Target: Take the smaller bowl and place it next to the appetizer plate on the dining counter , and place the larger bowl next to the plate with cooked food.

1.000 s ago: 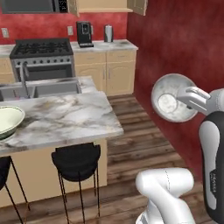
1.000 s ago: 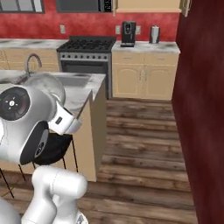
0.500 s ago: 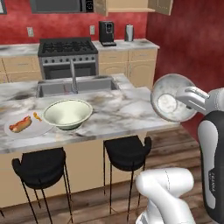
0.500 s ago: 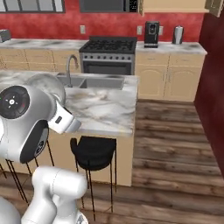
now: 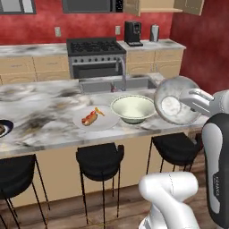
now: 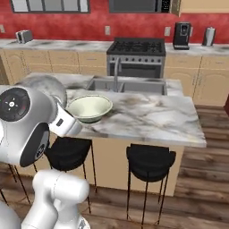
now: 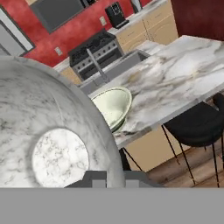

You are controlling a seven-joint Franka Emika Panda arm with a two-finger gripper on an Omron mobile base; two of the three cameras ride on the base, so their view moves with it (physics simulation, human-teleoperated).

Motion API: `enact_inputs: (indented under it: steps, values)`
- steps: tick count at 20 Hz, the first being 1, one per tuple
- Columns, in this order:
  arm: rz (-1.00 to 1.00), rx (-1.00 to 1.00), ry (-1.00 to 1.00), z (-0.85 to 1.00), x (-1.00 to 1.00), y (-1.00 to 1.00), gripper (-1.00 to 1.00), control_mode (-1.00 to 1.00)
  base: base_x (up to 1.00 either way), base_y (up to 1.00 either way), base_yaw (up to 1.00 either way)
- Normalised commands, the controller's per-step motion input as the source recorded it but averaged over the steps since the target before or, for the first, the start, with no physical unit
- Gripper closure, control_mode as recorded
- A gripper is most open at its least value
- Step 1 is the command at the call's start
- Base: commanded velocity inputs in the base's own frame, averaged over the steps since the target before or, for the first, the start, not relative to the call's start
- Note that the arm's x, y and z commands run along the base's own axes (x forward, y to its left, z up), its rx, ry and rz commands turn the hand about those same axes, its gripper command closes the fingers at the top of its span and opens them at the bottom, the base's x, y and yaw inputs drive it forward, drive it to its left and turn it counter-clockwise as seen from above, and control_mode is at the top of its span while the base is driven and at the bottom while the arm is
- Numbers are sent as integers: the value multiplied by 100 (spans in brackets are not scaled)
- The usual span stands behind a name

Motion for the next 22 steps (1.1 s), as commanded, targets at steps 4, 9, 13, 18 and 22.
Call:
enact_inputs:
  steps: [4,9,13,18,22]
  values:
    - [0,0,0,0,0,0,100,100,28,100,6]
    - [0,0,0,0,0,0,100,100,26,100,6]
    - [0,0,0,0,0,0,100,100,24,100,6]
    - [0,0,0,0,0,0,100,100,24,100,5]
    - [0,0,0,0,0,0,100,100,51,76,1]
